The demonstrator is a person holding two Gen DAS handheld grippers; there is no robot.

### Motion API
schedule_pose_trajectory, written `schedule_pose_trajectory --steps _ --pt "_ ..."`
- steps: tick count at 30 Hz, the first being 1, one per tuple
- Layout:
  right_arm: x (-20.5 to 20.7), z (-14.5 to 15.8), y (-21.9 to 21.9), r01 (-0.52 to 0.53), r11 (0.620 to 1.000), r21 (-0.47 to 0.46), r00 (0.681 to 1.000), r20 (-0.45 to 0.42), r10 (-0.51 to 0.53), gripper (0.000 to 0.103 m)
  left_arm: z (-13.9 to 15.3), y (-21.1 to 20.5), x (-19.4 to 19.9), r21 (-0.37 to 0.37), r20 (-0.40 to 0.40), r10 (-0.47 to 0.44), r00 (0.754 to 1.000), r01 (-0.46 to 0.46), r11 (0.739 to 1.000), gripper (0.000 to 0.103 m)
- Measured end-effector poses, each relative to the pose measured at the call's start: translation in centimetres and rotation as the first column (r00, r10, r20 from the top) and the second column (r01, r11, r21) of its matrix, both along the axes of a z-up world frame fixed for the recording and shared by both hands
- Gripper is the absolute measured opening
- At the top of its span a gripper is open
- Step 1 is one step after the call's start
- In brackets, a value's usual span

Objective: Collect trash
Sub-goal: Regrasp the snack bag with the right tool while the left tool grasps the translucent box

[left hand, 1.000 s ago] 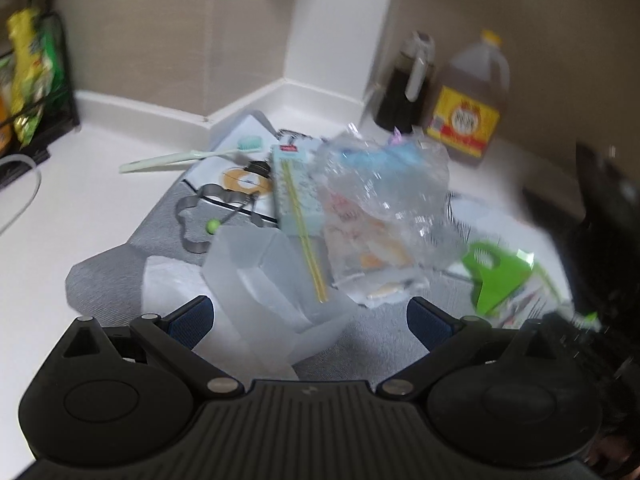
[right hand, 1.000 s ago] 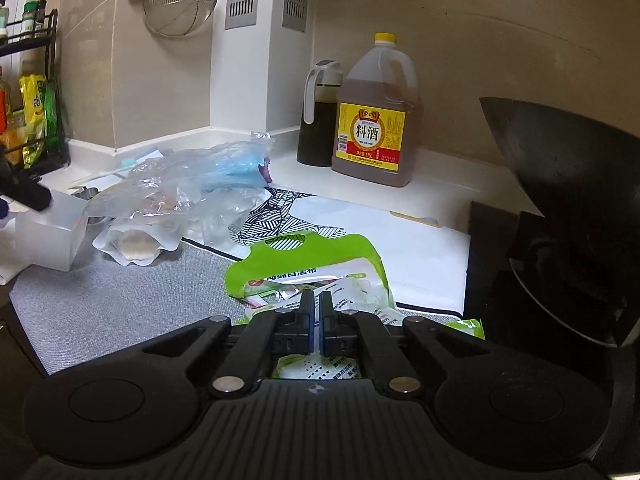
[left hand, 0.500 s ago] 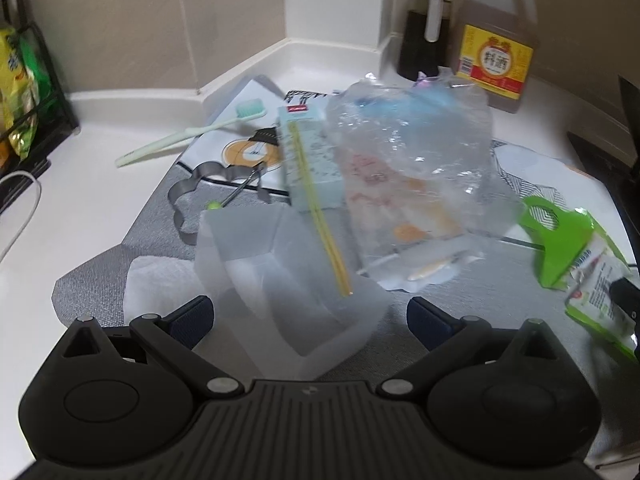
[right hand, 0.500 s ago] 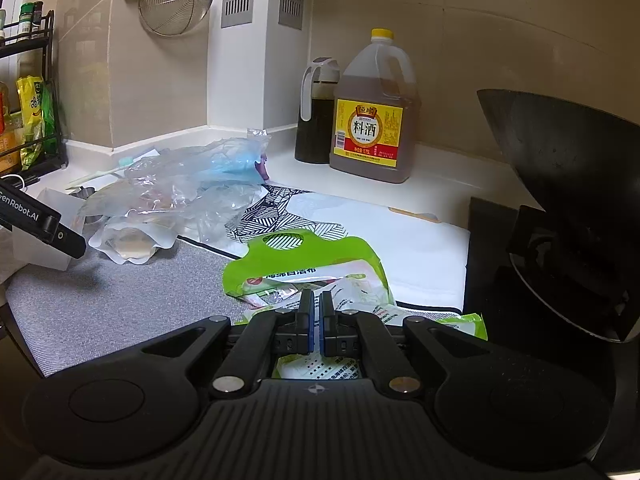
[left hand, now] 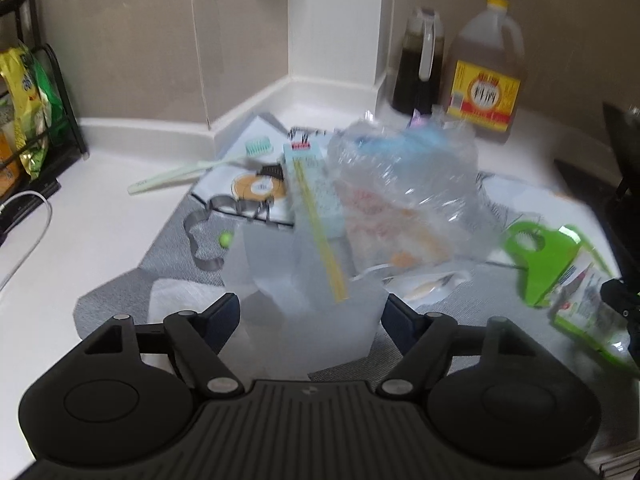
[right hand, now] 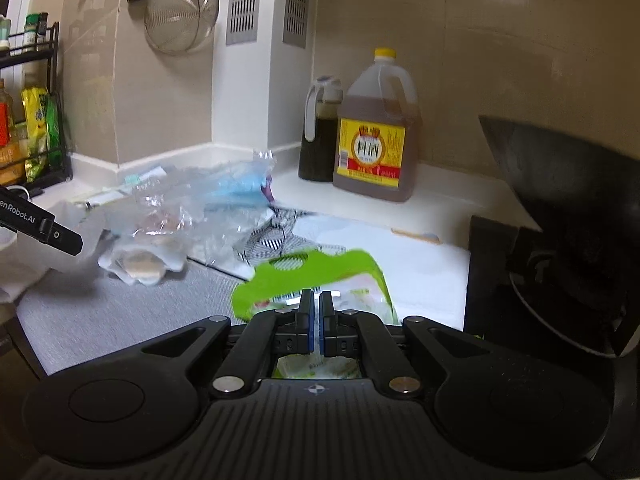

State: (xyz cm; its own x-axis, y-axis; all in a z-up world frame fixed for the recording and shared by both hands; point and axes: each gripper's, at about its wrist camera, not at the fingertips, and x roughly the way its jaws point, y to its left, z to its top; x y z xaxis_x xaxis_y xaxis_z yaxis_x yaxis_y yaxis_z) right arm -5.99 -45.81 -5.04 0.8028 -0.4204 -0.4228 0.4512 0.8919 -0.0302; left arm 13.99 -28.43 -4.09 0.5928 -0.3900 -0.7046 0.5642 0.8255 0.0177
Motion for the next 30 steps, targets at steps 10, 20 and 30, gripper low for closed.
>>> schedule_pose_trajectory --steps 10,20,30 --pt "-0.9 2.1 1.2 -0.012 1.0 -0.019 0.998 0.06 0.013 0.002 3.1 3.4 -1.7 -0.139 0.045 -0.008 0.999 0.014 0.99 0.07" --pt "-1.6 2.1 1.2 -0.007 1.0 0.012 0.997 0.071 0.006 0.002 3.1 5.4 -2.3 -0.147 0.064 0.001 0.998 0.008 0.989 0.07" --pt "-2.0 0.7 1.0 0.019 0.999 0.038 1.0 0.013 -0.02 0.005 1.4 6.0 -2.9 -0.1 0.048 -0.033 0.998 0.037 0.994 0.071"
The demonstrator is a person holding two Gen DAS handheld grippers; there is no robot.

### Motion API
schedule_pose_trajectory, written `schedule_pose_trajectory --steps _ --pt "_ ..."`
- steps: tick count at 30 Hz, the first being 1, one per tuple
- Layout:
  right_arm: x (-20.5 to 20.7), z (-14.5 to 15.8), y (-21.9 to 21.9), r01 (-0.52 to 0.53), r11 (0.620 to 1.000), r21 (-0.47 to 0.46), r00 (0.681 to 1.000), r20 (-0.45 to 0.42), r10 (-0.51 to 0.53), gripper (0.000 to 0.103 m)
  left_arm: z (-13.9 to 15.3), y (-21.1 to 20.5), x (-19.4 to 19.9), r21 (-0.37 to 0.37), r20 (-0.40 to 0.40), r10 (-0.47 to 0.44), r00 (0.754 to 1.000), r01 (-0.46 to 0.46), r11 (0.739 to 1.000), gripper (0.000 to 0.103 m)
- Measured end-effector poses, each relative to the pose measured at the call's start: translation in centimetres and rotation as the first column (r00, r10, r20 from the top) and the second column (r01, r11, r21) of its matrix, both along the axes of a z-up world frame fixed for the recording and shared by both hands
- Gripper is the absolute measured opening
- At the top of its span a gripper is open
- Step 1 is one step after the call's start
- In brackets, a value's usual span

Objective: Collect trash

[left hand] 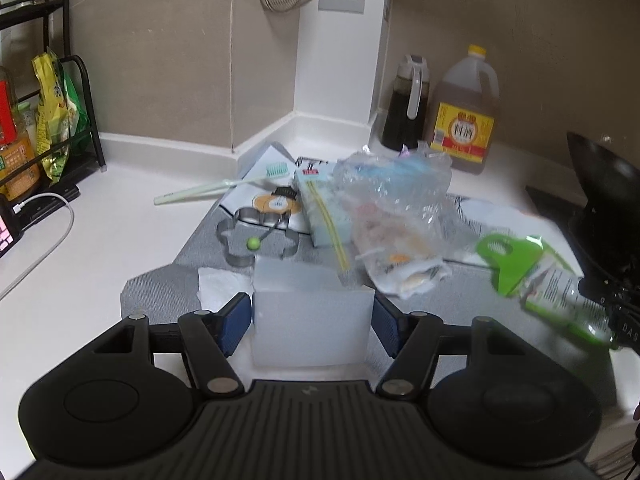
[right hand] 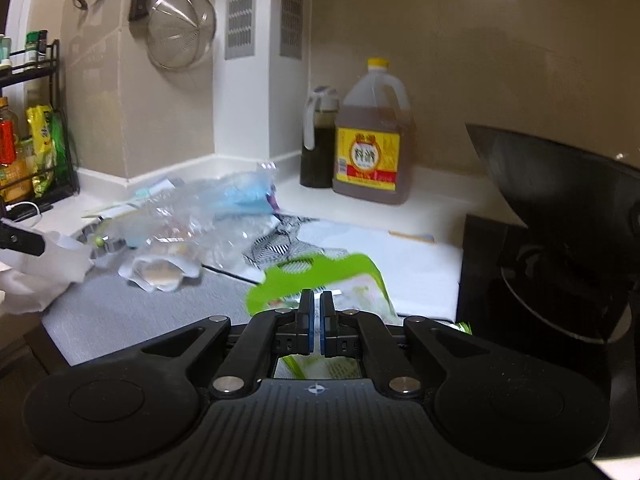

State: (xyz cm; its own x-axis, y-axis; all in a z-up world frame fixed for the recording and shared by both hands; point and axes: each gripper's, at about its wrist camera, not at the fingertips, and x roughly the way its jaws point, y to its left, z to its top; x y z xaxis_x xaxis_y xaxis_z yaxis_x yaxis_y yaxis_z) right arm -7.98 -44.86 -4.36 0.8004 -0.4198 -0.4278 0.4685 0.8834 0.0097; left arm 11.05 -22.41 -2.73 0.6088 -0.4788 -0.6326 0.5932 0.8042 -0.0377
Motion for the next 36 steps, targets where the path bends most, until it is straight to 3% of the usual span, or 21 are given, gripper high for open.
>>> schedule_pose_trajectory --steps 1,2,3,5,7,16,18,19,20,21,24,27,36 --pt "0.0 -0.2 -0.2 0.009 1.0 0.01 1.0 -0.003 -0.009 0.013 -0.2 0.1 0.1 0.0 -0.01 -0.003 1.0 0.003 1.0 0.072" --pt "0.0 -0.2 -0.5 0.02 1.0 0.023 1.0 0.002 -0.02 0.036 -0.4 0.1 0.3 0.0 -0.019 -0.003 1.0 0.003 1.0 0.075" --pt "0.0 -0.2 -0.9 0.031 0.999 0.037 0.999 0.012 -0.031 0.072 -0.5 0.1 0.4 0.0 -0.024 0.001 1.0 -0.001 1.0 0.082" --pt "-0.1 -0.1 -1.3 0.06 0.998 0.036 0.997 0.044 -0.061 0.101 -0.8 0.1 0.6 0.002 -0.019 0.008 1.0 -0.008 1.0 0.086" --pt "0.3 -0.1 -1.8 0.066 0.998 0.01 0.997 0.041 -0.066 0.101 -1.2 -0.2 0.9 0.017 -0.022 0.011 1.0 -0.01 1.0 0.087" --pt "3.3 -2.6 -3.7 0.074 0.997 0.0 0.987 -0.146 -0.073 0.101 -2.8 -1.3 2.3 0.063 -0.056 0.022 0.998 -0.018 0.998 0.09" --pt "3.7 -3.0 -3.5 0.066 0.998 -0.012 0.982 -0.174 -0.067 0.099 -2.8 -1.5 2.6 0.065 -0.052 0.027 0.998 -0.024 0.998 0.086" --pt "3.8 -3.1 -3.3 0.059 0.998 -0.021 0.982 -0.177 -0.062 0.097 -2.8 -1.5 2.6 0.065 -0.047 0.032 0.998 -0.029 0.997 0.081" --pt "3.8 -3.2 -3.2 0.047 0.998 -0.031 0.983 -0.178 -0.052 0.085 -2.7 -1.6 2.7 0.064 -0.048 0.035 0.998 -0.032 0.997 0.07" --pt "3.9 -3.3 -3.1 0.038 0.998 -0.04 0.983 -0.181 -0.044 0.066 -2.6 -1.6 2.7 0.064 -0.05 0.039 0.998 -0.036 0.997 0.068" --pt "3.8 -3.2 -3.0 0.04 0.997 -0.058 0.983 -0.176 -0.05 0.038 -2.4 -1.5 2.6 0.056 -0.037 0.041 0.999 -0.039 0.998 0.067" --pt "3.3 -2.7 -2.9 0.052 0.997 -0.065 0.988 -0.139 -0.061 0.032 -1.9 -1.4 2.2 0.046 -0.012 0.035 0.999 -0.034 0.998 0.067" --pt "2.4 -1.2 -2.3 0.057 0.995 -0.085 0.996 -0.067 -0.063 0.032 -0.2 -0.1 1.9 -0.057 0.006 0.023 1.0 -0.023 0.998 0.067"
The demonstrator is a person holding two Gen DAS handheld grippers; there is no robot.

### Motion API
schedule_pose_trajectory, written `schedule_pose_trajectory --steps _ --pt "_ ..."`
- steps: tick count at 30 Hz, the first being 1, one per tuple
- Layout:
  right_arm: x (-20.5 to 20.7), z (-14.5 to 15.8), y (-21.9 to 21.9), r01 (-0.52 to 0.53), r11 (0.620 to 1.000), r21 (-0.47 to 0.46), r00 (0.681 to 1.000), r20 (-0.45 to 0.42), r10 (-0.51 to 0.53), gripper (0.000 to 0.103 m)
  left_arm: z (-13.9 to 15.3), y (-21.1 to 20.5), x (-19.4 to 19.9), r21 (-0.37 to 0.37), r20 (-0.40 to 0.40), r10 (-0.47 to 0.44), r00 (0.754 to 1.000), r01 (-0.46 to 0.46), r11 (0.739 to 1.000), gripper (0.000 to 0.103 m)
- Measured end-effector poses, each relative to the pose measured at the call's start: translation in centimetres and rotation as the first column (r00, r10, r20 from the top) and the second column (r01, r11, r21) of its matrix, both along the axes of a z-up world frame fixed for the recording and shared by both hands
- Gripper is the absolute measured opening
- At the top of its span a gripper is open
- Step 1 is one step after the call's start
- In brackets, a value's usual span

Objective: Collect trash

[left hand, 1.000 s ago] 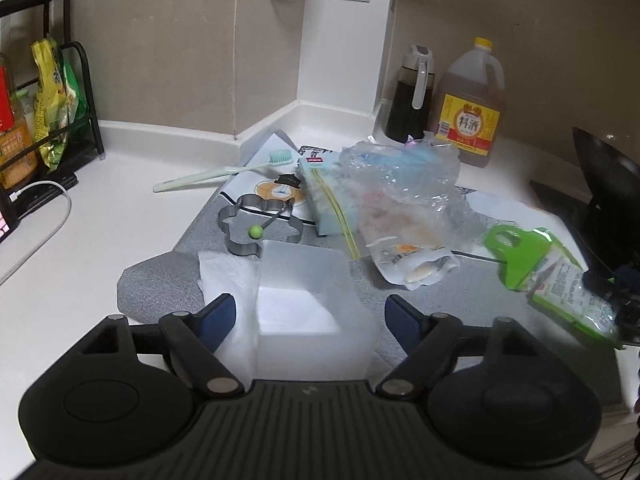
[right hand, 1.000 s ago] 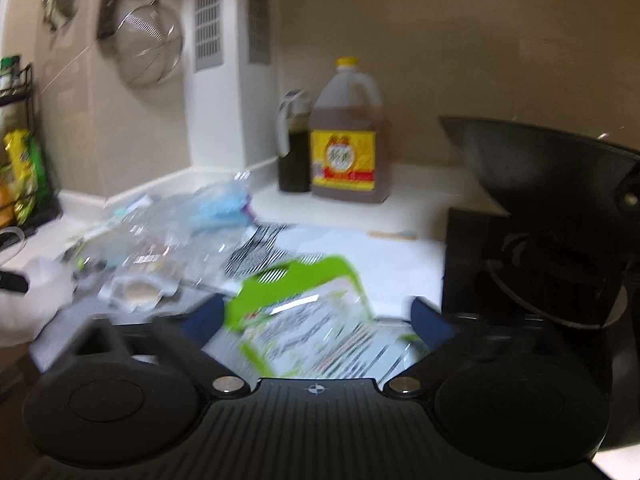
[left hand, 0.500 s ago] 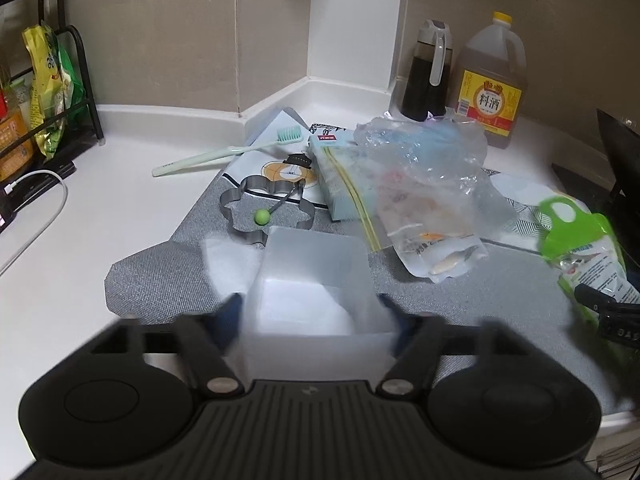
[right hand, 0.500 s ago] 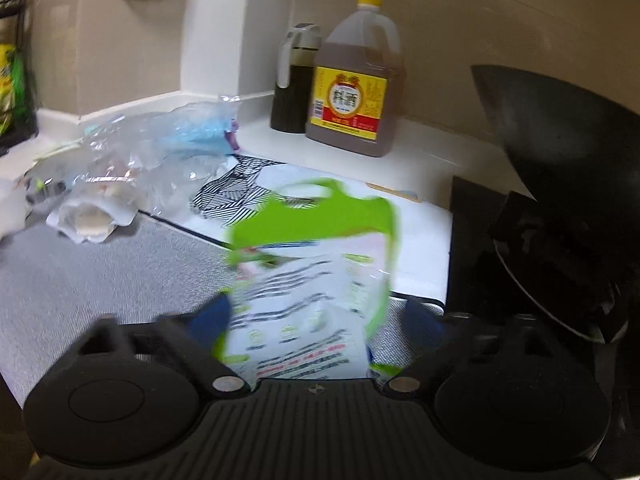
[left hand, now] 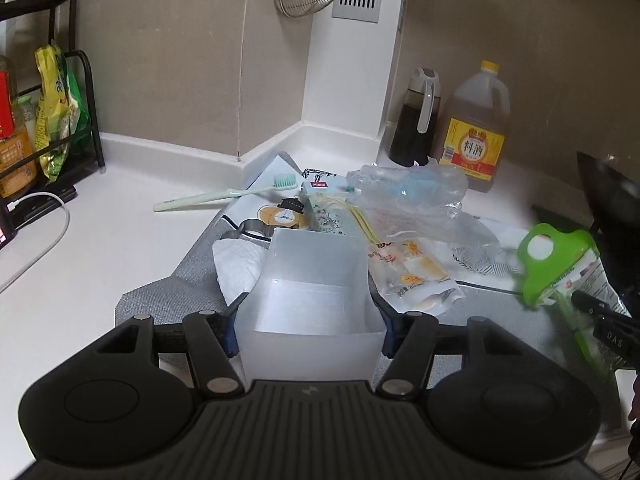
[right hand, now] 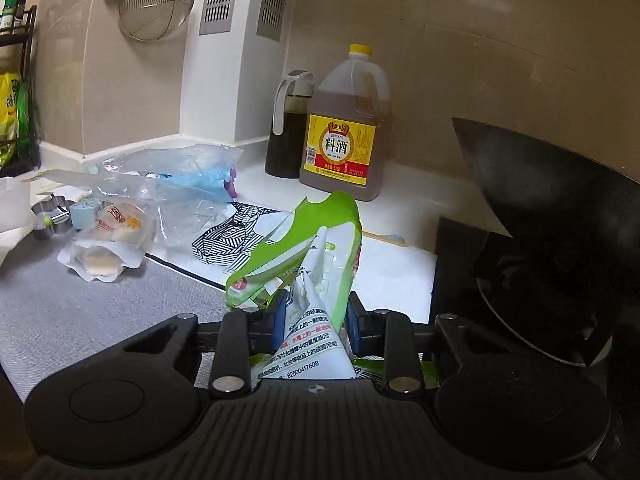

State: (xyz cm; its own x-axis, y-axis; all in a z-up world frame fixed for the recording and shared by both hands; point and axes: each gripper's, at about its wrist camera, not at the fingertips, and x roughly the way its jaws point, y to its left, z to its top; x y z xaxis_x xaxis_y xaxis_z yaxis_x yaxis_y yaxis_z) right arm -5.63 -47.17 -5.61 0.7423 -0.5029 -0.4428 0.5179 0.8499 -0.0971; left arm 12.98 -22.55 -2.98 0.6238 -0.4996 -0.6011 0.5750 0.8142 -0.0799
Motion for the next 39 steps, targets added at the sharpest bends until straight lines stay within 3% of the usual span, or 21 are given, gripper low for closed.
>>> schedule_pose_trajectory --steps 16,28,35,37,39 --pt "-0.1 -0.6 0.2 -0.013 1.0 0.022 1.0 -0.019 0.013 0.032 0.1 -2.6 2.1 -0.022 0.051 0.031 0.998 -0.03 0.999 0.067" --pt "0.1 -0.9 0.3 -0.029 0.999 0.038 0.999 -0.031 0.031 0.032 -1.7 -1.8 1.2 0.071 0.099 0.025 0.995 -0.032 0.997 0.073" --pt "0.2 -0.9 0.4 -0.027 0.999 0.034 0.999 -0.034 0.029 0.032 -1.7 -1.9 0.8 0.066 0.101 0.006 0.995 -0.012 0.998 0.076" --pt "0.2 -0.9 0.3 -0.028 0.999 0.035 0.999 -0.035 0.029 0.032 -1.7 -2.0 0.6 0.071 0.109 0.005 0.994 -0.012 0.997 0.072" --pt "0.1 -1.0 0.3 -0.028 0.999 0.035 0.999 -0.036 0.029 0.032 -1.6 -2.2 0.5 0.083 0.117 0.003 0.993 -0.013 0.996 0.06"
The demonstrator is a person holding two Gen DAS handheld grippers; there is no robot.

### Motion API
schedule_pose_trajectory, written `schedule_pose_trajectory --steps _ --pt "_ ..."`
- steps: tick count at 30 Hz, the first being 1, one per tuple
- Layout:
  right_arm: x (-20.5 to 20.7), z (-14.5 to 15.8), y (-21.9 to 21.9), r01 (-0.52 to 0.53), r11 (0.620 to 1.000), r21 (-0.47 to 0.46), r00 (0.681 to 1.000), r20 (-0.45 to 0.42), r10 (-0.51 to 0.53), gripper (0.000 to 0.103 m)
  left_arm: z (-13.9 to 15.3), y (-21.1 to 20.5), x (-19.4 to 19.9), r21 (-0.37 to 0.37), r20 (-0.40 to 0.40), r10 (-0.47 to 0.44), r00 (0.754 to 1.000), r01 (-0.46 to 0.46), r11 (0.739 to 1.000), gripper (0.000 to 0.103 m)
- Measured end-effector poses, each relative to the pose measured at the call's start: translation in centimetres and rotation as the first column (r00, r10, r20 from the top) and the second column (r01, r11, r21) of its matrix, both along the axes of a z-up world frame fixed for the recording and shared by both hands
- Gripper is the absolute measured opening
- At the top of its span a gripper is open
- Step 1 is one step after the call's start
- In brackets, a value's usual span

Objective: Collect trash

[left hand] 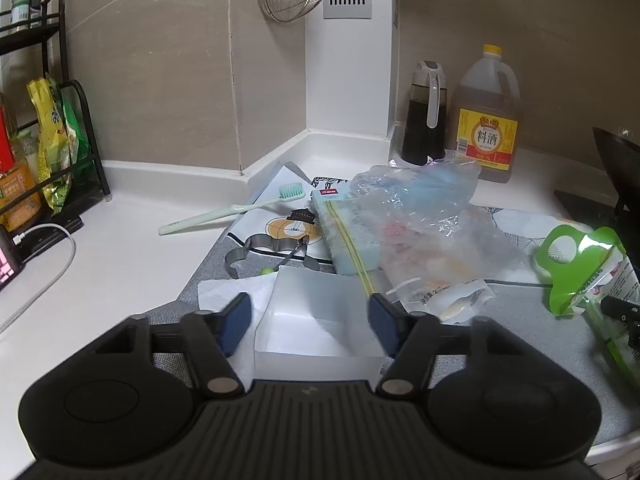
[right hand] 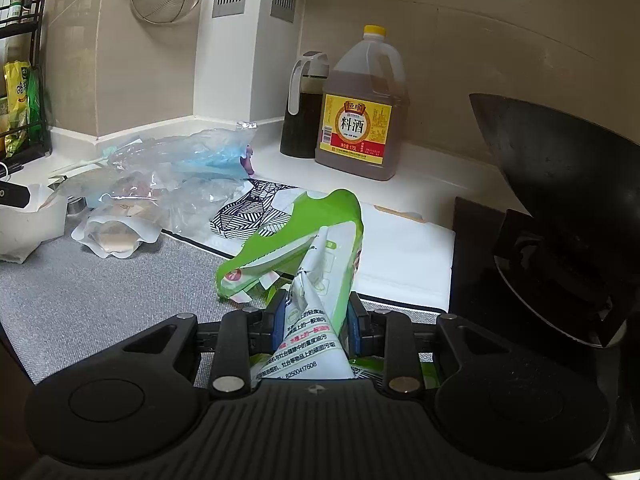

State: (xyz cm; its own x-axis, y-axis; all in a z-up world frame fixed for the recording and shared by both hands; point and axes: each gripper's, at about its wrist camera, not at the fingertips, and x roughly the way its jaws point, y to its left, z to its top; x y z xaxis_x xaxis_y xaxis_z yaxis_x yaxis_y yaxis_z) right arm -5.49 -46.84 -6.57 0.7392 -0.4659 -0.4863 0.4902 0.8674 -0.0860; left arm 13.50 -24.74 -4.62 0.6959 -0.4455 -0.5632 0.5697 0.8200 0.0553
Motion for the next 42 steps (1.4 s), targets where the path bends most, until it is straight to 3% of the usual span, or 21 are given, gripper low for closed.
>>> schedule_pose_trajectory --steps 1,5,14,16,18,22,24,26,32,39,42 --pt "0.0 0.0 0.0 -0.001 1.0 -0.001 1.0 0.0 0.001 0.032 0.0 0.0 -0.1 0.006 0.004 0.0 1.0 0.0 1.0 0.056" --pt "-0.1 0.0 0.1 -0.002 1.0 0.0 1.0 0.0 0.002 0.032 0.2 -0.2 -0.2 0.023 -0.001 0.004 1.0 -0.003 1.0 0.016" --pt "0.0 0.0 0.1 0.0 1.0 -0.001 1.0 -0.002 0.0 0.032 0.2 0.6 0.0 -0.012 -0.04 0.008 0.999 -0.009 1.0 0.016" --pt "0.0 -0.1 0.1 0.001 1.0 0.0 1.0 -0.004 -0.001 0.032 0.2 0.6 0.0 -0.013 -0.043 0.002 0.999 -0.002 1.0 0.022" --pt "0.0 -0.2 0.2 0.0 1.0 -0.001 1.0 -0.004 0.0 0.032 0.2 0.8 -0.1 -0.019 -0.04 0.006 0.999 -0.007 1.0 0.039" --pt "0.0 -0.1 0.2 0.001 1.0 0.0 1.0 -0.003 -0.001 0.032 0.4 1.3 -0.1 -0.04 -0.046 0.015 0.999 -0.016 0.999 0.059" --pt "0.0 -0.2 0.2 0.001 1.0 0.001 1.0 -0.003 -0.001 0.032 0.5 1.6 -0.1 -0.046 -0.043 0.018 0.999 -0.02 0.999 0.076" --pt "0.0 -0.2 0.1 0.002 1.0 0.001 1.0 -0.003 -0.002 0.032 0.6 1.8 -0.3 -0.049 -0.032 0.024 0.999 -0.025 0.998 0.083" --pt "-0.1 -0.3 0.1 0.002 1.0 0.004 1.0 -0.005 -0.002 0.032 0.8 2.0 -0.7 -0.055 -0.018 0.015 1.0 -0.016 0.998 0.084" --pt "-0.2 -0.2 0.0 0.0 1.0 0.002 1.0 -0.003 0.0 0.032 0.5 3.6 -2.9 -0.073 0.065 -0.037 0.997 0.041 0.996 0.097" --pt "-0.2 -0.3 0.0 -0.002 1.0 0.006 1.0 -0.002 0.002 0.032 0.4 3.5 -3.2 -0.059 0.084 -0.05 0.995 0.055 0.997 0.097"
